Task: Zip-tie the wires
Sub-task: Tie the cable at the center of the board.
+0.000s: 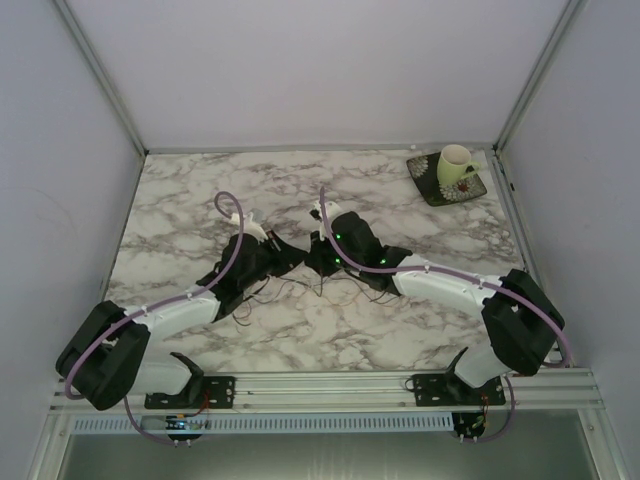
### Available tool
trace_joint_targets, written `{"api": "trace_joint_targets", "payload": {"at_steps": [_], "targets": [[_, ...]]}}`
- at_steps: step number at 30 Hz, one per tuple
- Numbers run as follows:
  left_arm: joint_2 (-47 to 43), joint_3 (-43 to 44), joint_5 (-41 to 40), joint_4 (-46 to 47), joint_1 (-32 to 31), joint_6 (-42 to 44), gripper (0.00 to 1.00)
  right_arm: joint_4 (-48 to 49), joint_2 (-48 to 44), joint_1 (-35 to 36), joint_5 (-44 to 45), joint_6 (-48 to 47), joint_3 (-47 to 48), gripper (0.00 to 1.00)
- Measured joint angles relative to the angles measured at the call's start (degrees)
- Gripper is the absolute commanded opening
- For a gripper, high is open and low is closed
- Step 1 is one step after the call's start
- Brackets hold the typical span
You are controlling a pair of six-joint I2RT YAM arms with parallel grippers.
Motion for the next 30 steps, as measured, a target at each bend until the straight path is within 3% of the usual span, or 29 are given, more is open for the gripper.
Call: {"api": "trace_joint_targets", "payload": {"at_steps": [12,30], "targets": [[0.0,0.0,-1.6,-0.3,0.5,-1.4,0.00,1.8,-0.6,0.3,0.6,1.6,-2.3,0.00],[-0.2,1.8,-3.1,-1.2,6.7,-3.4,0.00,2.9,-5.3,2.4,3.9,3.9,-8.9,0.00]]}}
